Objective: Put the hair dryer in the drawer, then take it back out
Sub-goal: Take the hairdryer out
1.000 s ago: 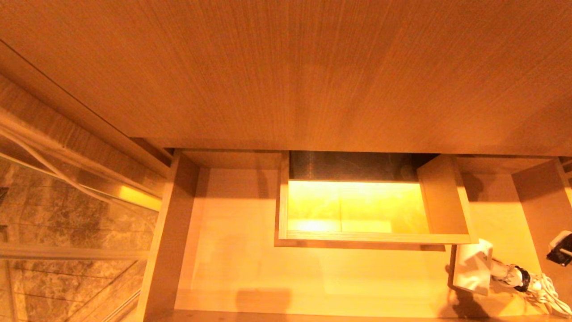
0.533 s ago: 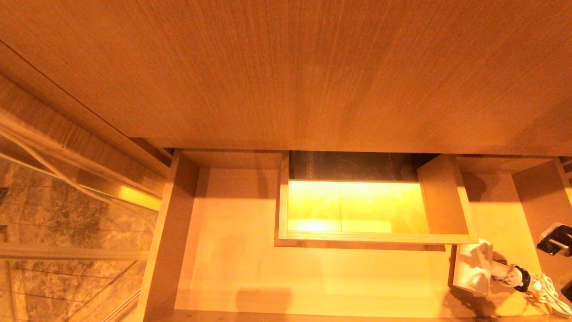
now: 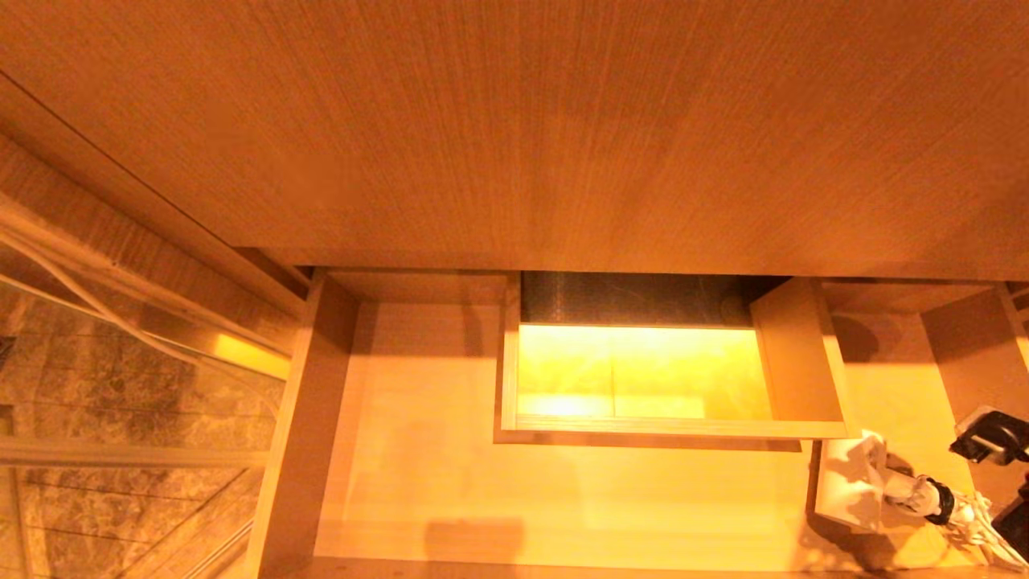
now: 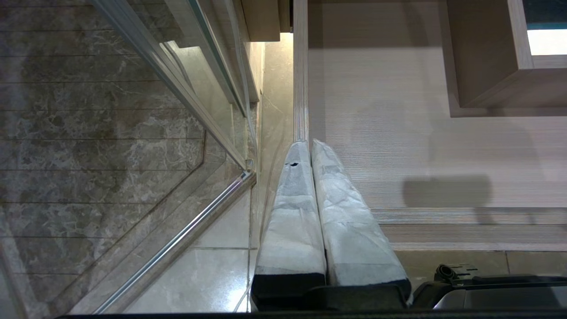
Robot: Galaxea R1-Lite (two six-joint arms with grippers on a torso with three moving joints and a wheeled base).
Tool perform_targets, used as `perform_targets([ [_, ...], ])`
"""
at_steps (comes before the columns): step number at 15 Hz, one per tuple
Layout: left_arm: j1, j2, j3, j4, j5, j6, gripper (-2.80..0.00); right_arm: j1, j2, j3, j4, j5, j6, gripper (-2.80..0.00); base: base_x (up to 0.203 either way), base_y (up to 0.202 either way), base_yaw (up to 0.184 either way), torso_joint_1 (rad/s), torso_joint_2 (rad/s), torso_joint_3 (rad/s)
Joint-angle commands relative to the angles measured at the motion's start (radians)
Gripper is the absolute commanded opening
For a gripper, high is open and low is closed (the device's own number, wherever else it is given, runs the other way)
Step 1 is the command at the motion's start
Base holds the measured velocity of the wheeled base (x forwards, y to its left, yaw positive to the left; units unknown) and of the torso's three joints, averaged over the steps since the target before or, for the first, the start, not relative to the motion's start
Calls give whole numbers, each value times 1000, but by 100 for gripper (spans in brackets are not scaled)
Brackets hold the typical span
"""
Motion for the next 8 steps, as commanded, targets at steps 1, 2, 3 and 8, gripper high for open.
perform_targets([
  [1, 0, 0, 2, 0, 0, 0, -280, 0, 33, 1, -12, 0, -6, -280, 0, 0, 0, 0, 0, 0],
  [2, 0, 0, 2, 0, 0, 0, -280, 0, 42, 5, -27, -2, -4, -280, 0, 0, 0, 0, 0, 0],
  [3, 0, 0, 2, 0, 0, 0, -280, 0, 48, 7, -32, 0, -5, -280, 0, 0, 0, 0, 0, 0],
  [8, 0, 0, 2, 0, 0, 0, -280, 7, 107, 6, -55, 41, -6, -280, 0, 0, 0, 0, 0, 0],
])
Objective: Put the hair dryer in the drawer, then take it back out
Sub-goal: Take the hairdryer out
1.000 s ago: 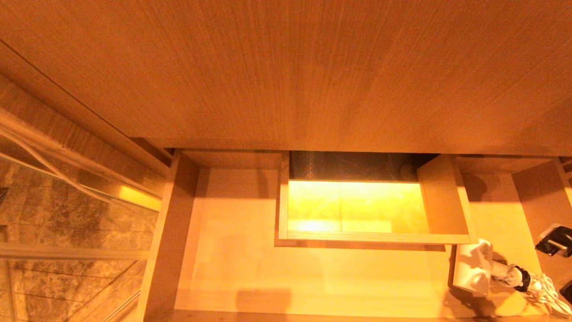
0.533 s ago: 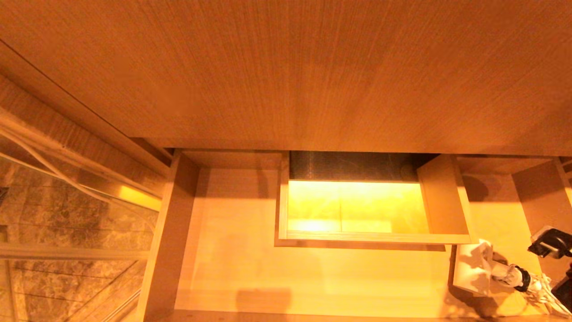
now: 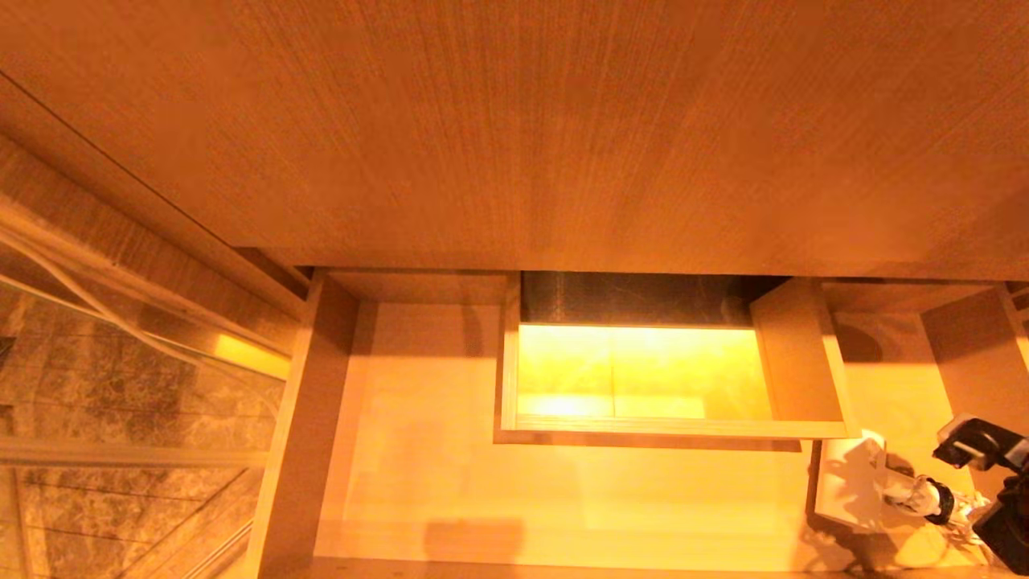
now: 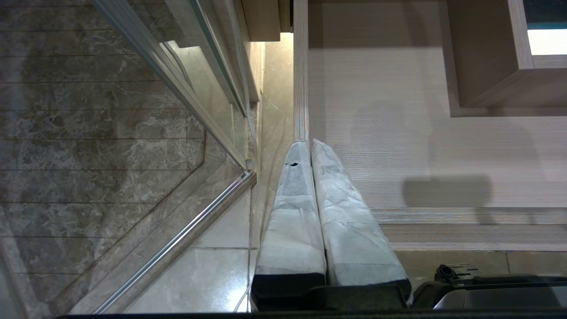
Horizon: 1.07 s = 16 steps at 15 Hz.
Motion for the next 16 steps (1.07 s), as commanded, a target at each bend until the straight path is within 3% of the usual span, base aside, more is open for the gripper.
perform_targets([
  [1, 0, 0, 2, 0, 0, 0, -280, -1, 34, -8, -34, -1, -5, -280, 0, 0, 0, 0, 0, 0],
  [16, 0, 0, 2, 0, 0, 0, -280, 89, 31, -79, -53, 24, -4, -280, 0, 0, 0, 0, 0, 0],
])
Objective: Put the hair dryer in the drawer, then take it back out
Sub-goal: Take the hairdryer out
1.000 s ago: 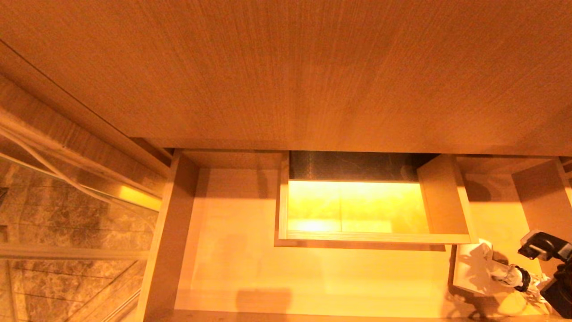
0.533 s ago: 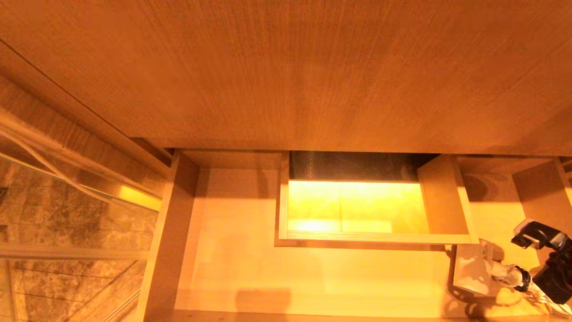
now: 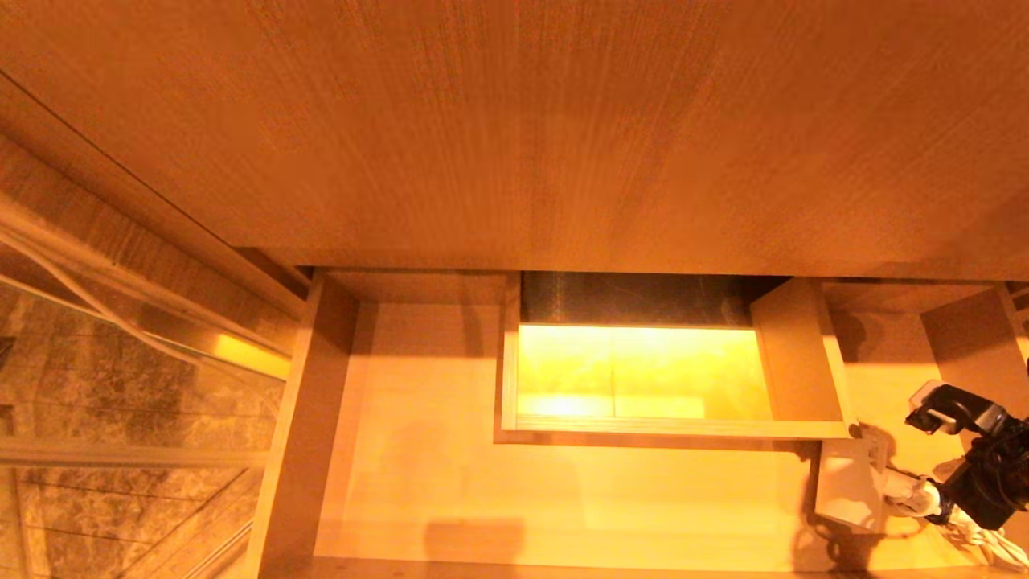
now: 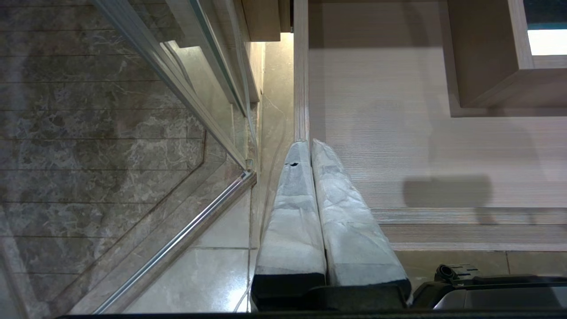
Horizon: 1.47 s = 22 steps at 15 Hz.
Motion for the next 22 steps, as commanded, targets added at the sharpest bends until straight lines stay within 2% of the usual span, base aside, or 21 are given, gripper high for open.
perform_targets([
  [1, 0, 0, 2, 0, 0, 0, -280, 3, -4, 4, -2, 1, -3, -280, 0, 0, 0, 0, 0, 0],
  [4, 0, 0, 2, 0, 0, 0, -280, 1, -24, 41, 13, -5, 2, -280, 0, 0, 0, 0, 0, 0],
  [5, 0, 0, 2, 0, 0, 0, -280, 1, -26, 47, 17, -5, 3, -248, 0, 0, 0, 0, 0, 0],
  [6, 0, 0, 2, 0, 0, 0, -280, 1, -24, 58, 14, -4, 2, 0, 0, 0, 0, 0, 0, 0],
  [22, 0, 0, 2, 0, 0, 0, -280, -48, 5, 79, -48, 27, 3, 0, 0, 0, 0, 0, 0, 0],
])
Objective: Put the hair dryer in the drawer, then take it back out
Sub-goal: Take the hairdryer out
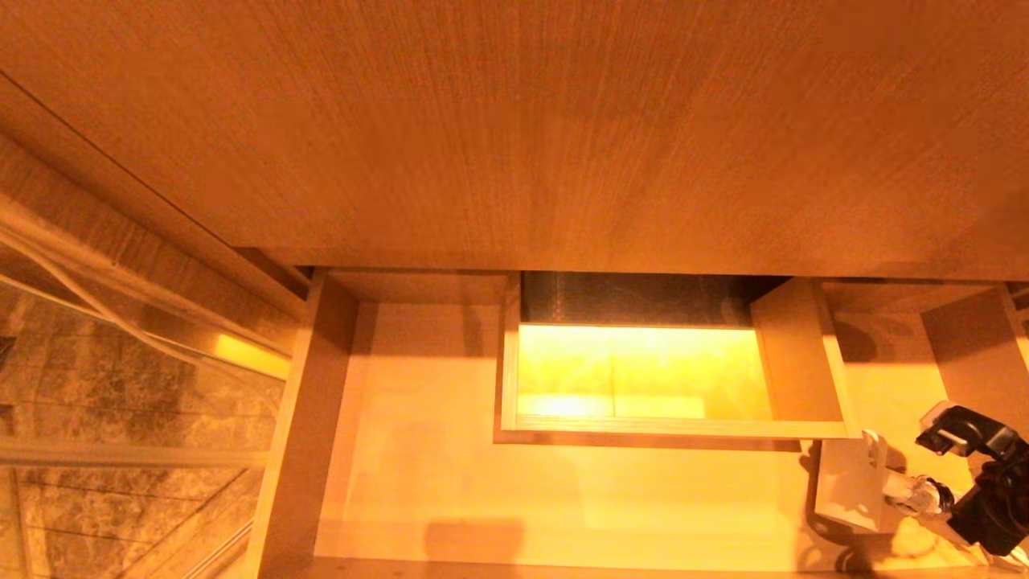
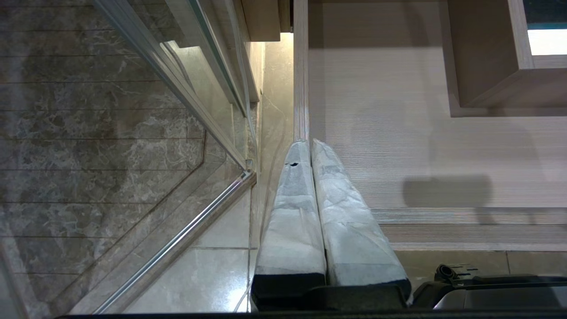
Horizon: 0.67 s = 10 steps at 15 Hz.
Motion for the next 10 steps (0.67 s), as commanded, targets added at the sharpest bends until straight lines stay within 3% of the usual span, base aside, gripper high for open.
perform_targets([
  [1, 0, 0, 2, 0, 0, 0, -280, -3, -6, 4, -9, 15, -11, 0, 0, 0, 0, 0, 0, 0],
  [3, 0, 0, 2, 0, 0, 0, -280, -1, -2, -1, -18, 37, -53, 0, 0, 0, 0, 0, 0, 0],
  [6, 0, 2, 2, 0, 0, 0, -280, -3, 11, -8, -14, 195, -218, 0, 0, 0, 0, 0, 0, 0],
  [10, 0, 1, 2, 0, 0, 0, -280, -34, 62, -15, -2, 212, -294, 0, 0, 0, 0, 0, 0, 0],
])
